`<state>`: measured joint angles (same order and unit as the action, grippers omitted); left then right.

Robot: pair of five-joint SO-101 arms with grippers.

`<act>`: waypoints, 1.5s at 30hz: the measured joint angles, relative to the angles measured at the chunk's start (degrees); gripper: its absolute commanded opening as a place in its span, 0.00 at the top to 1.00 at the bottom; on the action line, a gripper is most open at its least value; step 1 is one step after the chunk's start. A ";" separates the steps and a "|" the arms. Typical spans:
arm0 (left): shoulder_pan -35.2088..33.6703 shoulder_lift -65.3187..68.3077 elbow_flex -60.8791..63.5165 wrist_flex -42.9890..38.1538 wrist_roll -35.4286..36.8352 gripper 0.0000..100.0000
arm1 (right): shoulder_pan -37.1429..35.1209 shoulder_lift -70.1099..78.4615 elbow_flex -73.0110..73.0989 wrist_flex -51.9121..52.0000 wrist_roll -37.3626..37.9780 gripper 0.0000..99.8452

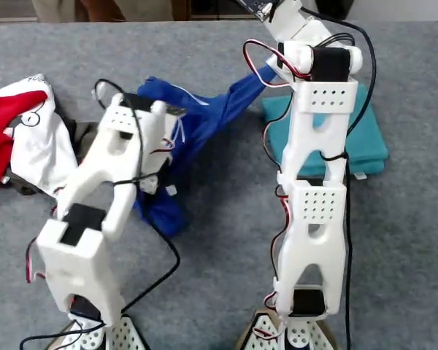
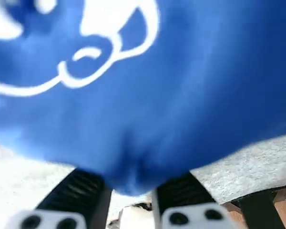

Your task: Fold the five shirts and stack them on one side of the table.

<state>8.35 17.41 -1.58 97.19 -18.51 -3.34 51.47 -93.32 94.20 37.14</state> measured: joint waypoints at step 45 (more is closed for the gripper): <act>-2.02 -2.46 18.90 -29.27 11.87 0.83 | 0.00 1.93 0.00 0.00 0.00 1.00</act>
<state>6.33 14.95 17.32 67.91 -6.64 -3.34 53.41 -93.32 94.20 37.14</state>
